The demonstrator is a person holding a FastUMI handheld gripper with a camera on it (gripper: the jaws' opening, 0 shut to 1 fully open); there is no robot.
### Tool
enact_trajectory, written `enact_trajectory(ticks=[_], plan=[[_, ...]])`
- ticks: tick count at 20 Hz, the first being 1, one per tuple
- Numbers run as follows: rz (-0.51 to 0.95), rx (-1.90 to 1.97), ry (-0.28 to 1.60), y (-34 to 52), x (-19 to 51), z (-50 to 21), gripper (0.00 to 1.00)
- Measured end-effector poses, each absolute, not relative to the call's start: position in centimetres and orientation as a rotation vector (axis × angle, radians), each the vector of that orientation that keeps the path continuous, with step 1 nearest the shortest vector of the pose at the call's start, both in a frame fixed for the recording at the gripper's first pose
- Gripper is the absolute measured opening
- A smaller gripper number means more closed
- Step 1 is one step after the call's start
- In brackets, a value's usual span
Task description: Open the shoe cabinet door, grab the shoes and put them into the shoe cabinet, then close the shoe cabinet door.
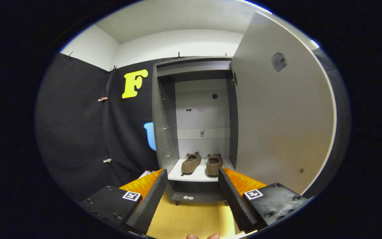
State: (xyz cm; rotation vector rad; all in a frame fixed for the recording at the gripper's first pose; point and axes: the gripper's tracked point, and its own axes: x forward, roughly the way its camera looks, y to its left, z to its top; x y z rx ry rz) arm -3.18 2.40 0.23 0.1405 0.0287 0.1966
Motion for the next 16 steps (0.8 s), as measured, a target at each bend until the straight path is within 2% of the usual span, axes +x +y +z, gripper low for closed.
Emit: enact_trajectory(ticks=[6, 13, 16], plan=[[0.251, 0.206, -0.012, -4.2, -9.5, 3.7, 0.97], [-0.011, 0.229, 0.004, -19.5, -9.3, 1.8, 0.98], [-0.086, 0.207, 0.027, -23.0, -5.6, -0.2, 0.98]])
